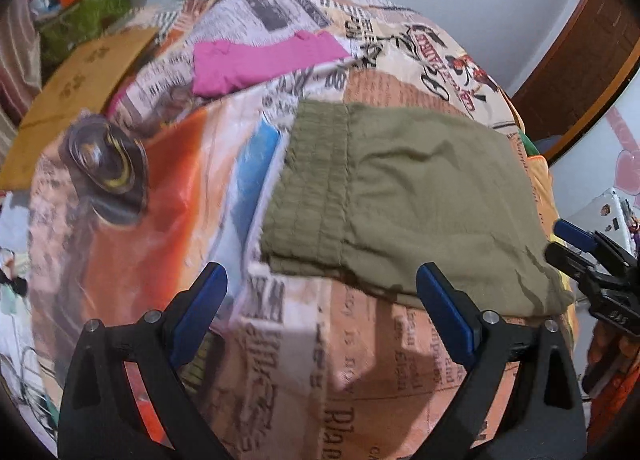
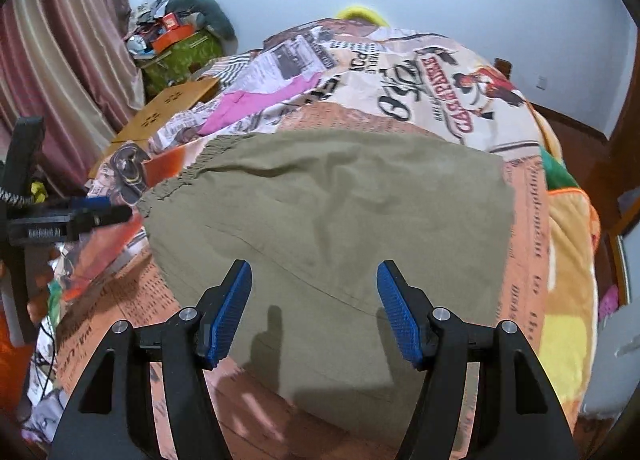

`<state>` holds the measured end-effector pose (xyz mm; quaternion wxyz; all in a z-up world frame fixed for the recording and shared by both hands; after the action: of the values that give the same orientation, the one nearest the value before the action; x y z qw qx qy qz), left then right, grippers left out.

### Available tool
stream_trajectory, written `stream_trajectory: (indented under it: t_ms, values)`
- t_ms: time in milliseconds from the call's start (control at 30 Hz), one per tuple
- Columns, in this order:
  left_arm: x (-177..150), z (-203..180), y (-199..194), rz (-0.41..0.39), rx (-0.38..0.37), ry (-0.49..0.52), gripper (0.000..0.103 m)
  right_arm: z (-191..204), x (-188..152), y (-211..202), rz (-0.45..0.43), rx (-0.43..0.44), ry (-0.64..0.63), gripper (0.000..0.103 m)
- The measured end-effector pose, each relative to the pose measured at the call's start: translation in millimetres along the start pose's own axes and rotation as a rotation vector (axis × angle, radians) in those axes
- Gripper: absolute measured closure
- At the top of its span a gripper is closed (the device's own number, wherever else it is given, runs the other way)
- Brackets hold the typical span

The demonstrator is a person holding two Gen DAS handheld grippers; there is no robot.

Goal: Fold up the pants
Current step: 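Lay the folded pants flat again with both grippers and release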

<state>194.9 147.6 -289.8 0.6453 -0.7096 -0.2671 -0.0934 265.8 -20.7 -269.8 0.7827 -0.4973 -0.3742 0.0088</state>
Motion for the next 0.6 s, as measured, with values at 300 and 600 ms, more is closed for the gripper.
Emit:
stream_trajectory:
  t_ms: [300,600]
  values:
    - [-12.5,-21.4,22.0,0.078,-0.214,-0.102,0.006,-6.5,-27.7,38.1,0.129,0.007,0.013,0.041]
    - [-1.2,-7.6,45.7,0.117,-0.358,-0.303,0.006,-7.4,-33.7,35.7,0.133,0.045,0.031,0.039]
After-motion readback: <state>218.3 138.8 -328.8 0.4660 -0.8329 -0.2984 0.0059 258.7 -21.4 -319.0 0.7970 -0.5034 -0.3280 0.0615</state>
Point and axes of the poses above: each gripper's, at about its wrist camera, not at the fingertips, and y roughly the way its jaws point, z to its left, x to its top, the point moved 8 cm from there along y, roughly the way its jaws point, and after that the axes turned 7 degrees about y, right-handed, at the moved point
